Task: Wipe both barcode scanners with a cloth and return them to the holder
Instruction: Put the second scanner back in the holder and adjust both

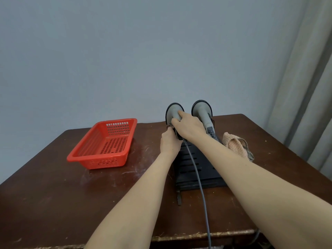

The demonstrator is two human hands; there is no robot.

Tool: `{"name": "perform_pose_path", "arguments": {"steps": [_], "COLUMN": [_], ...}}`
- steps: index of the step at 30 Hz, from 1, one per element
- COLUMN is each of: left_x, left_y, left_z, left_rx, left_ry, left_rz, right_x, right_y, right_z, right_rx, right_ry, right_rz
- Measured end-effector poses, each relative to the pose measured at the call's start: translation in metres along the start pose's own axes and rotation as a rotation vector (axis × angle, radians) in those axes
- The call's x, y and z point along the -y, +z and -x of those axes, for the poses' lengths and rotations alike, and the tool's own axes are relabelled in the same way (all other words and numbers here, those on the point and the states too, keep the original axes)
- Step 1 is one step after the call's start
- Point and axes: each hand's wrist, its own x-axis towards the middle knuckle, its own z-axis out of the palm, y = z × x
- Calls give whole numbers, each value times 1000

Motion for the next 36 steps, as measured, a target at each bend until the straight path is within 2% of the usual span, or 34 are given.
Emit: {"name": "perform_pose_path", "arguments": {"steps": [14, 22, 28, 30, 32, 34, 36], "left_x": [-1, -13, -41, -52, -62, -67, -69], "left_y": [-12, -42, -49, -47, -45, -43, -42], "left_z": [0, -7, -11, -12, -13, -13, -13], "left_rx": [94, -136, -98, -79, -39, 6, 37], "left_ry": [-7, -58, 17, 29, 3, -37, -70], "left_rz": [22, 163, 91, 29, -31, -61, -64], "right_x": [1, 1, -8, -22, -36, -49, -57], "right_y": [-3, -6, -52, -64, -68, -67, -63], "right_z": [-5, -5, 0, 0, 2, 2, 0], "right_rx": [45, 30, -311, -273, -139, -45, -26], "right_ry": [19, 36, 65, 135, 206, 213, 180], "right_rz": [33, 53, 244, 258, 263, 213, 138]}}
